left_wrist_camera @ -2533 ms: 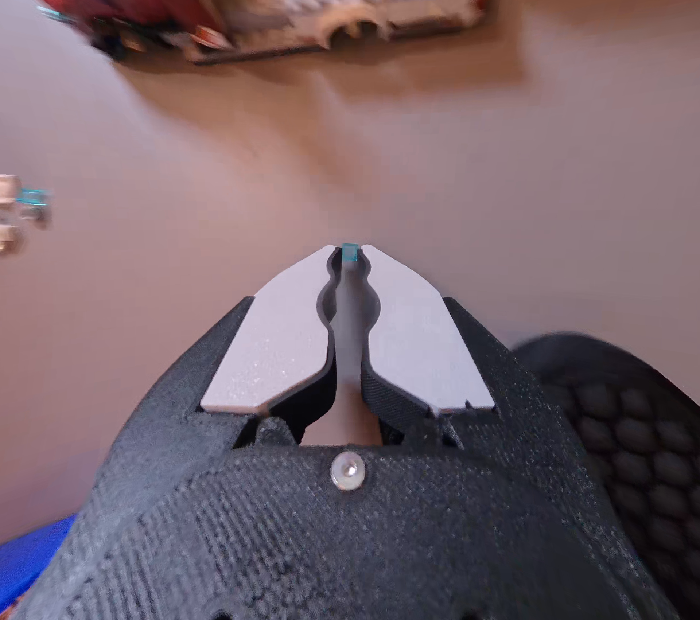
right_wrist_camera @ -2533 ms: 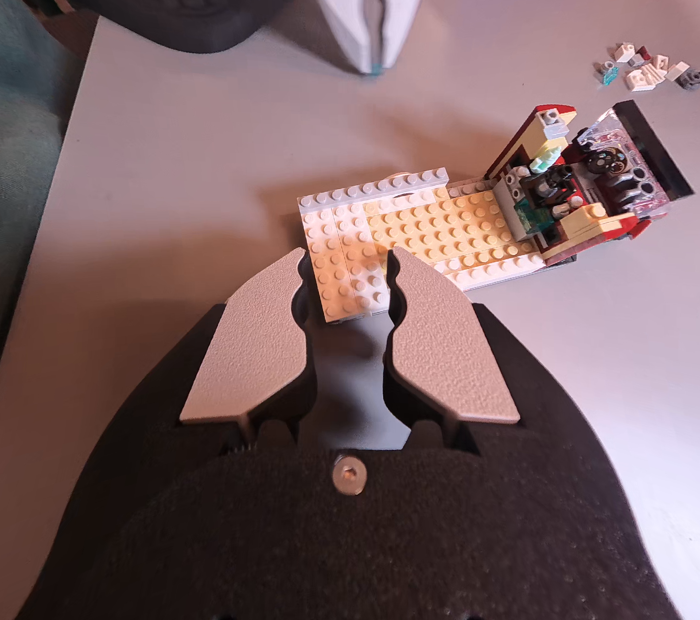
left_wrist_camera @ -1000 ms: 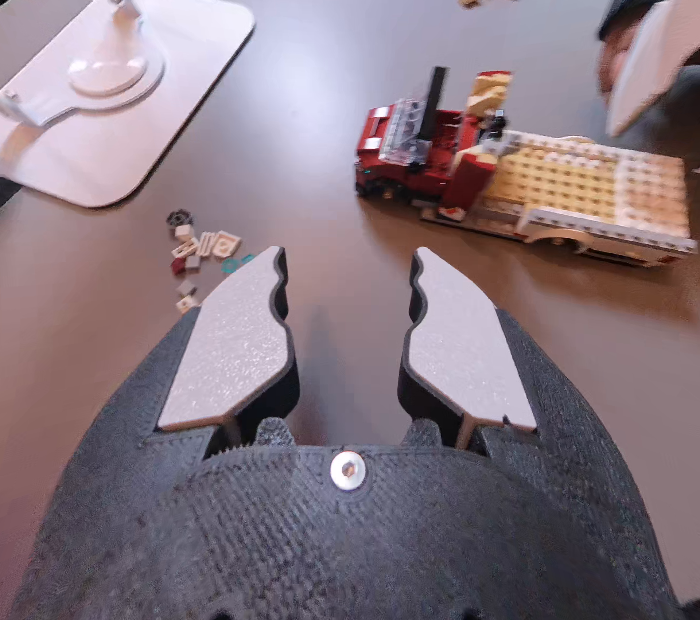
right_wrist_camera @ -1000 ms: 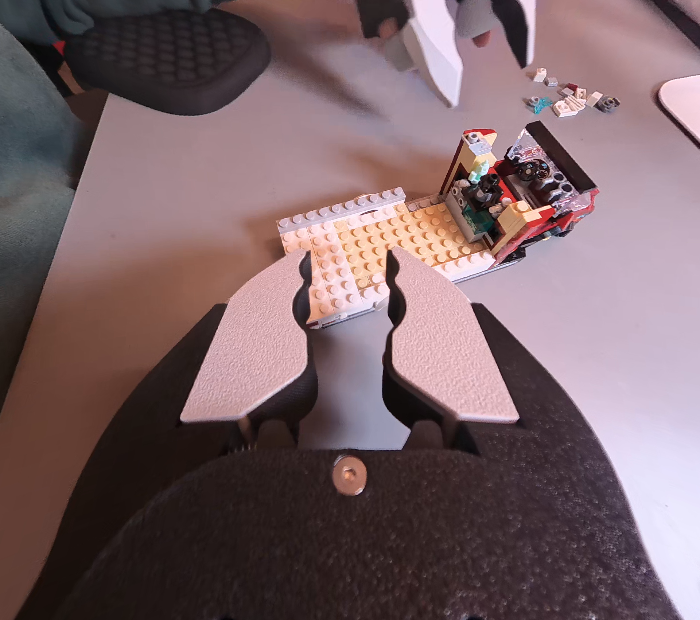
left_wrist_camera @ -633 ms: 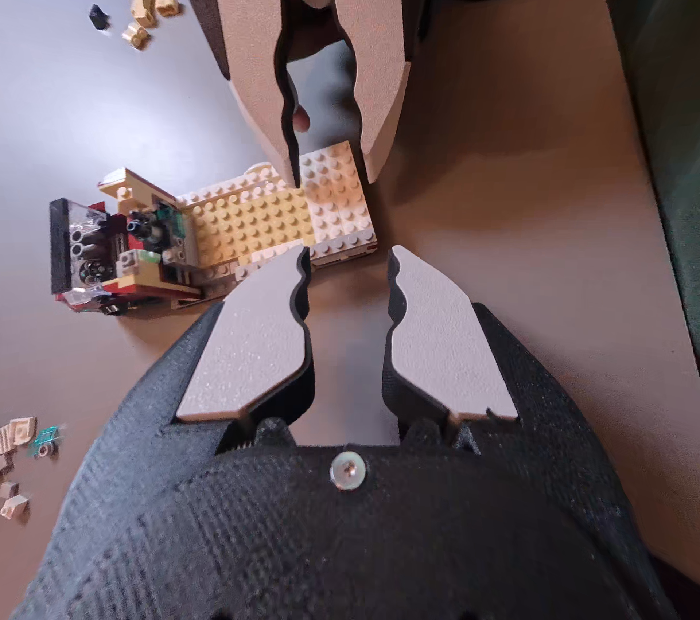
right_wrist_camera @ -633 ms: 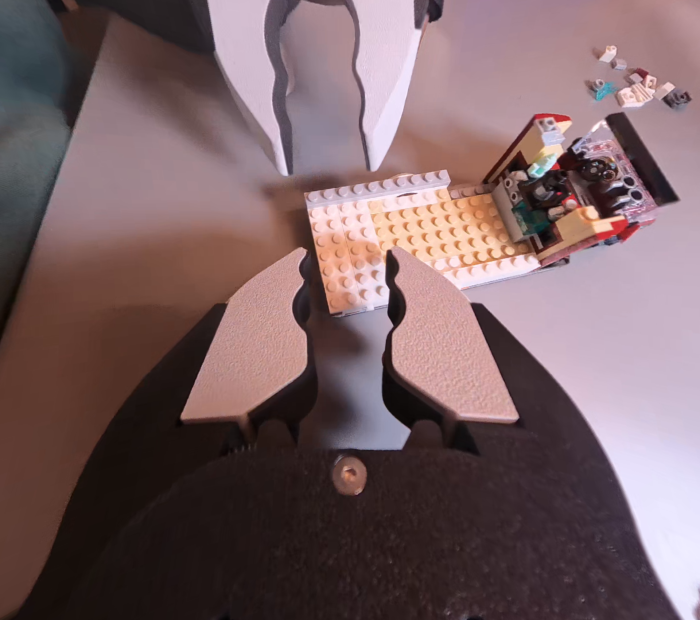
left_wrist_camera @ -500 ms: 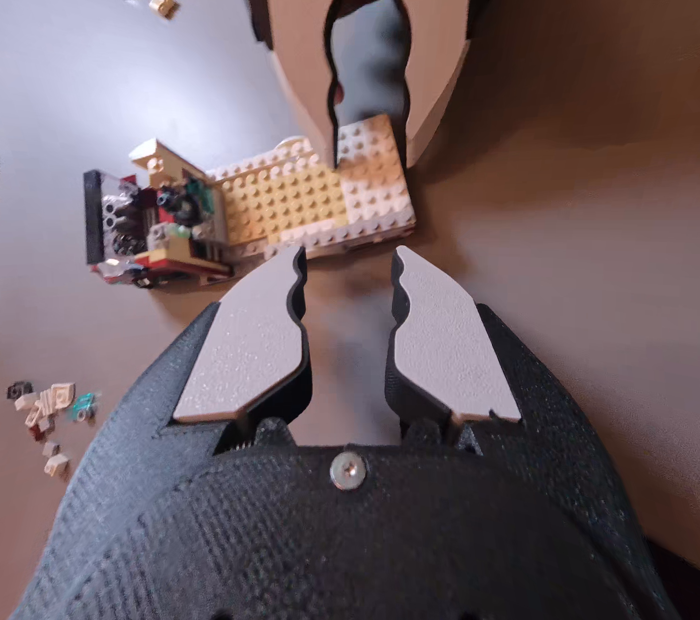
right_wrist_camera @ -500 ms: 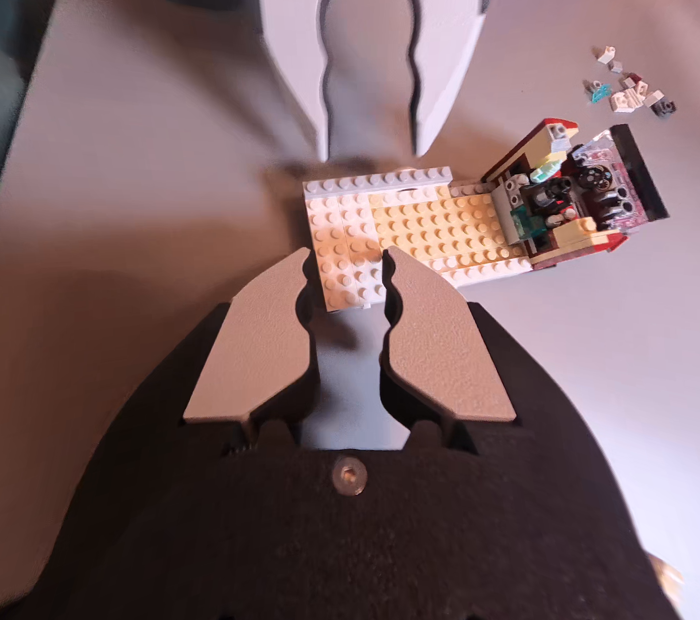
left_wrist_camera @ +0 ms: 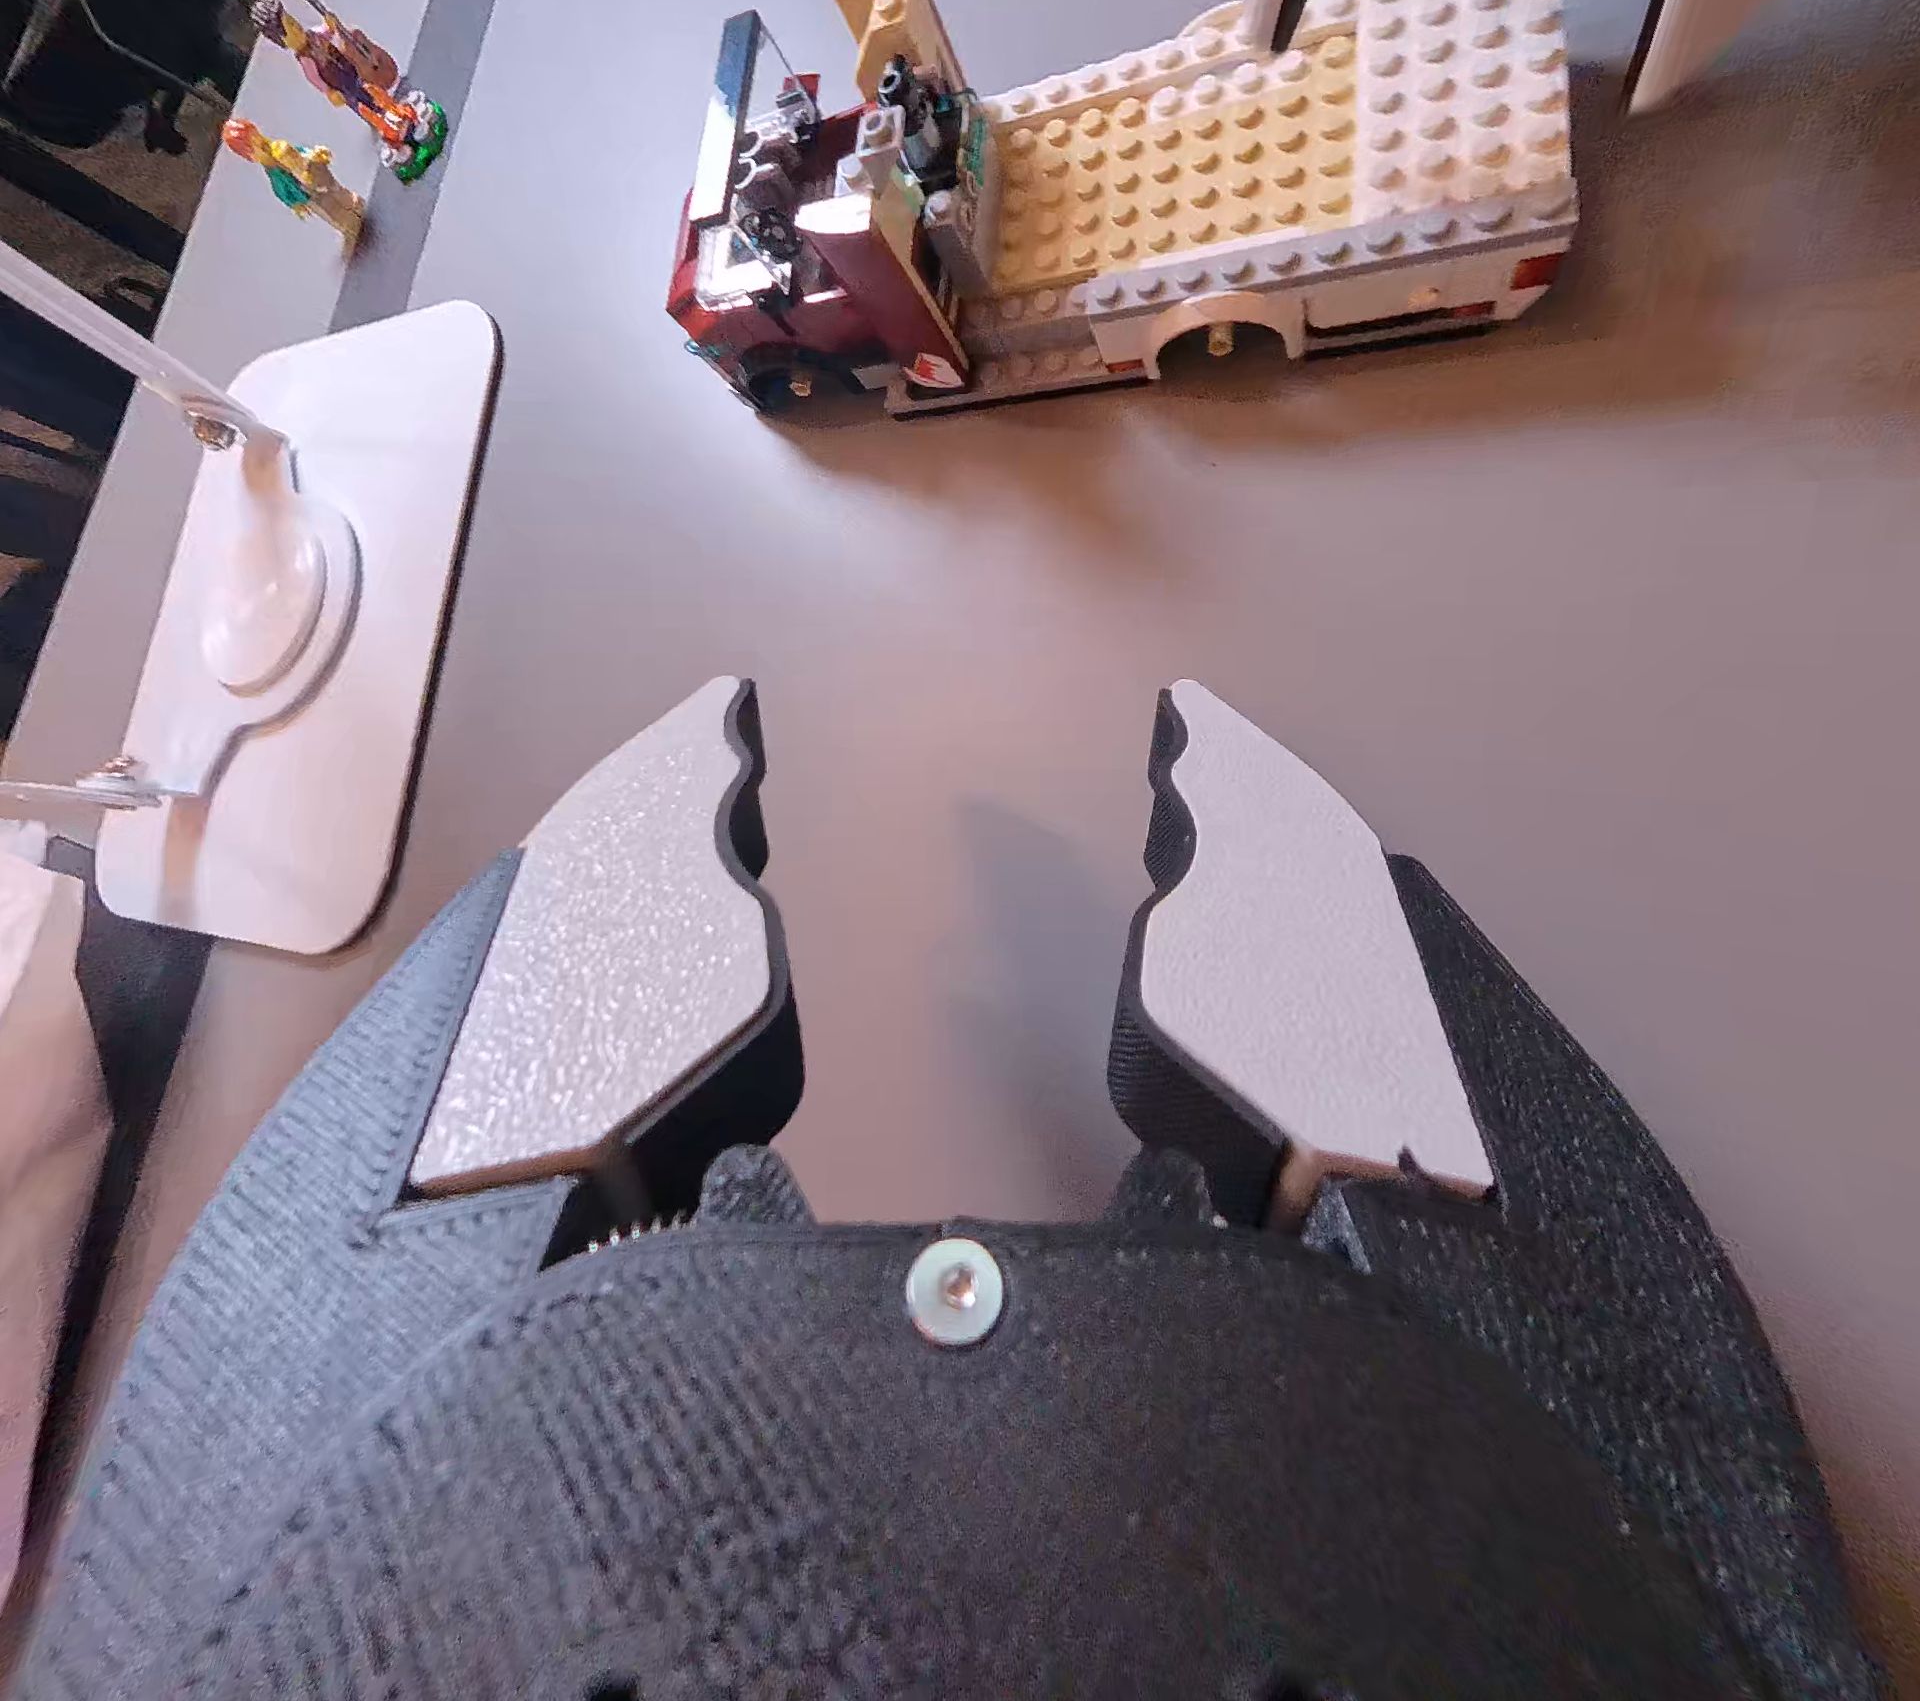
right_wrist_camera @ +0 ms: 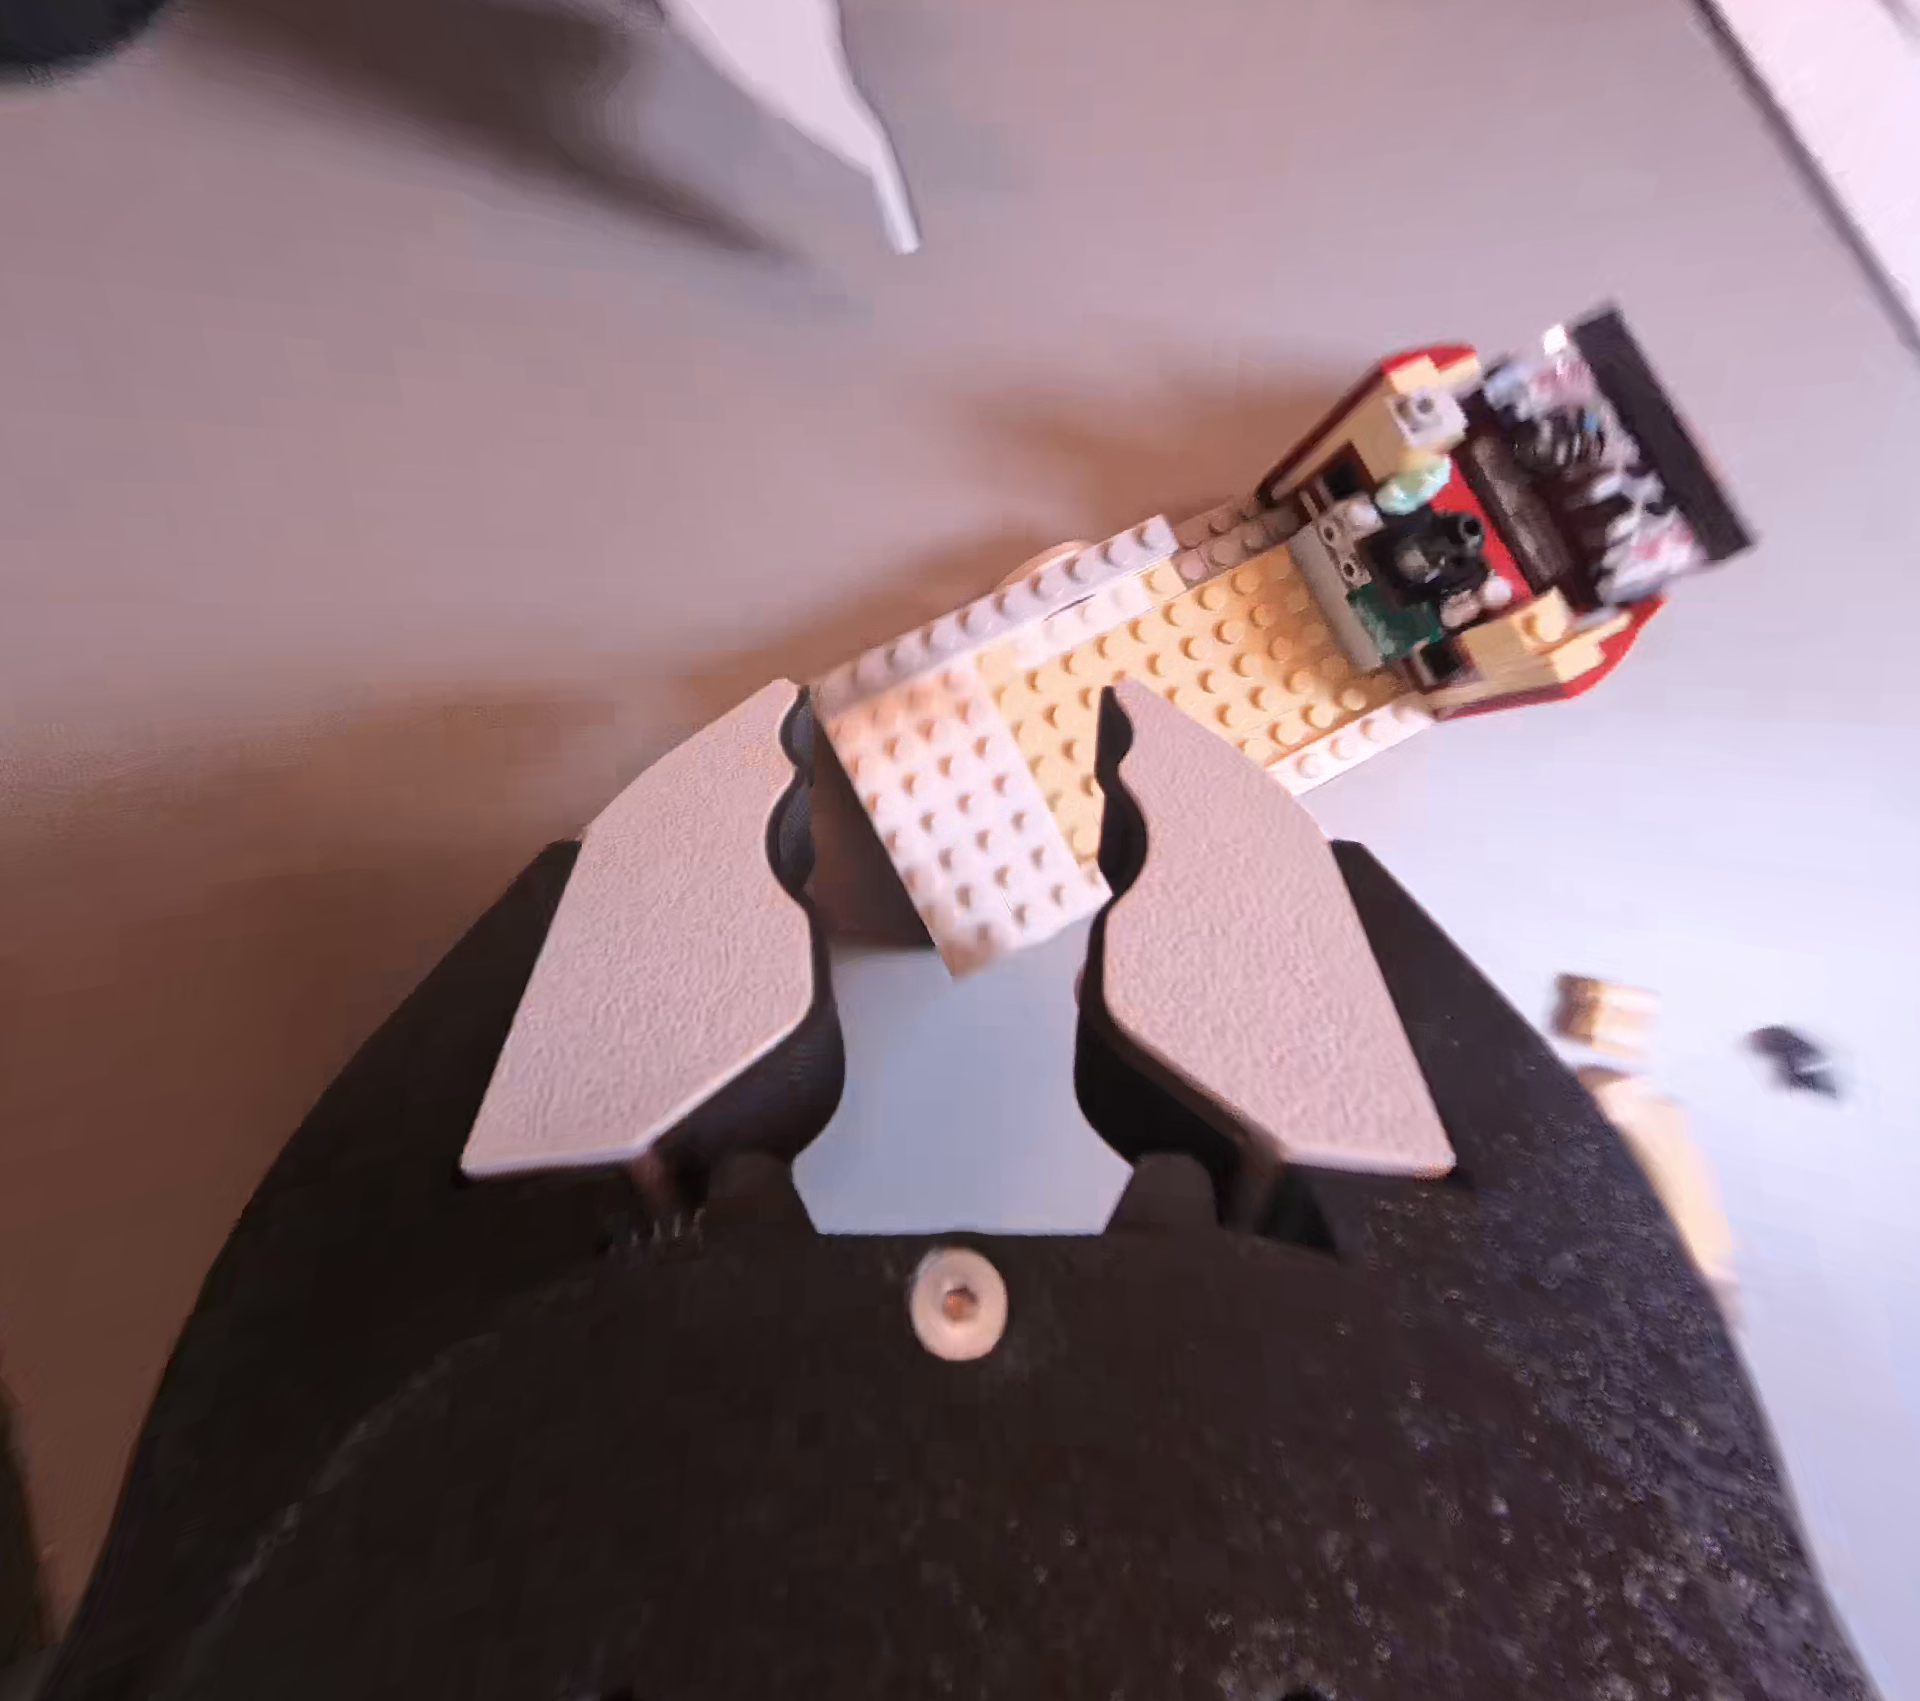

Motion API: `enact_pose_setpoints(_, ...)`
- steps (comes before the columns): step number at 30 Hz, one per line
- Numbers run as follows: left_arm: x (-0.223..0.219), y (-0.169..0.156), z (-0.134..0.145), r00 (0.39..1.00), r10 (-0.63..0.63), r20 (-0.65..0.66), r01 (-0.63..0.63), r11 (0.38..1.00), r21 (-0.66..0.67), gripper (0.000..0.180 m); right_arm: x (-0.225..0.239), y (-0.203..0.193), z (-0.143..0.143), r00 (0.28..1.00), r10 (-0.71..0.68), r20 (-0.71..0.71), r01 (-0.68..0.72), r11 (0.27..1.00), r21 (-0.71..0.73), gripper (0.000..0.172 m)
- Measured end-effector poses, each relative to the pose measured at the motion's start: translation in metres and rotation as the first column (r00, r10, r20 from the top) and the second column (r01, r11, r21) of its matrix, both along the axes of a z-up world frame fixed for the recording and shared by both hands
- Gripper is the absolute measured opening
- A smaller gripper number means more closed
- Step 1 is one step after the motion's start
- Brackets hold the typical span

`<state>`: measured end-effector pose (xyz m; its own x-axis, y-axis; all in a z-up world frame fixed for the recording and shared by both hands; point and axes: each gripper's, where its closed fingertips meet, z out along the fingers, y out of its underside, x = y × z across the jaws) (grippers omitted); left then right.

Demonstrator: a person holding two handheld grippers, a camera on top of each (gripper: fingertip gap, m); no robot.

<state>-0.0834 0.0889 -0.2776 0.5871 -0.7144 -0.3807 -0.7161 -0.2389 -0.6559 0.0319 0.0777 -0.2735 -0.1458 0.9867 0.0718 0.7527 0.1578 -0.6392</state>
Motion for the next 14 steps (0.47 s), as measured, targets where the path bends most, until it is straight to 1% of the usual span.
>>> enact_pose_setpoints(1, 0.001, 0.005, 0.001, 1.0, 0.0, -0.004, 0.0, 1.0, 0.005, 0.073, -0.008, 0.0, -0.004, 0.996, -0.087, 0.02, 0.089, 0.994, -0.067, 0.058)
enact_pose_setpoints(2, 0.003, 0.009, 0.003, 1.0, -0.005, 0.001, 0.005, 1.0, 0.009, 0.072, -0.015, -0.001, -0.008, 0.989, -0.138, 0.042, 0.142, 0.983, -0.118, 0.061)
enact_pose_setpoints(3, 0.006, 0.011, 0.005, 1.0, -0.011, 0.008, 0.011, 1.0, 0.015, 0.072, -0.02, 0.001, -0.012, 0.983, -0.173, 0.064, 0.179, 0.978, -0.111, 0.058)
enact_pose_setpoints(4, 0.007, 0.012, 0.007, 1.0, -0.014, 0.011, 0.014, 1.0, 0.024, 0.072, -0.022, 0.005, -0.016, 0.976, -0.197, 0.089, 0.203, 0.977, -0.062, 0.056)
enact_pose_setpoints(6, 0.007, 0.011, 0.01, 1.0, -0.018, 0.002, 0.018, 0.999, 0.05, 0.07, -0.025, 0.006, -0.019, 0.971, -0.198, 0.134, 0.202, 0.979, -0.017, 0.045)
enact_pose_setpoints(7, 0.006, 0.009, 0.011, 1.0, -0.018, -0.002, 0.018, 0.998, 0.061, 0.07, -0.025, 0.004, -0.019, 0.974, -0.171, 0.149, 0.174, 0.985, -0.006, 0.033)
enact_pose_setpoints(8, 0.005, 0.006, 0.011, 1.0, -0.018, -0.003, 0.018, 0.998, 0.064, 0.069, -0.025, 0.001, -0.019, 0.977, -0.131, 0.166, 0.13, 0.991, 0.019, 0.027)
enact_pose_setpoints(9, 0.003, 0.004, 0.011, 1.0, -0.017, 0.0, 0.017, 0.998, 0.062, 0.069, -0.024, 0.0, -0.02, 0.978, -0.091, 0.185, 0.083, 0.995, 0.048, 0.027)
enact_pose_setpoints(10, 0.0, 0.001, 0.011, 1.0, -0.015, 0.006, 0.015, 0.998, 0.057, 0.069, -0.02, 0.0, -0.02, 0.977, -0.036, 0.211, 0.02, 0.997, 0.074, 0.026)
enact_pose_setpoints(11, -0.001, -0.003, 0.013, 1.0, -0.02, 0.018, 0.019, 0.999, 0.051, 0.07, -0.014, -0.001, -0.019, 0.969, 0.044, 0.245, -0.072, 0.992, 0.104, 0.022)
enact_pose_setpoints(12, -0.001, -0.007, 0.014, 0.999, -0.029, 0.036, 0.028, 0.999, 0.038, 0.073, -0.006, 0.0, -0.019, 0.948, 0.146, 0.285, -0.195, 0.969, 0.152, 0.02)
enact_pose_setpoints(13, 0.001, -0.011, 0.014, 0.998, -0.04, 0.058, 0.039, 0.999, 0.018, 0.077, 0.004, 0.001, -0.019, 0.909, 0.265, 0.323, -0.339, 0.919, 0.201, 0.019)
enact_pose_setpoints(14, 0.002, -0.014, 0.016, 0.996, -0.048, 0.076, 0.047, 0.999, 0.01, 0.081, 0.014, 0.0, -0.019, 0.861, 0.367, 0.353, -0.457, 0.863, 0.216, 0.016)
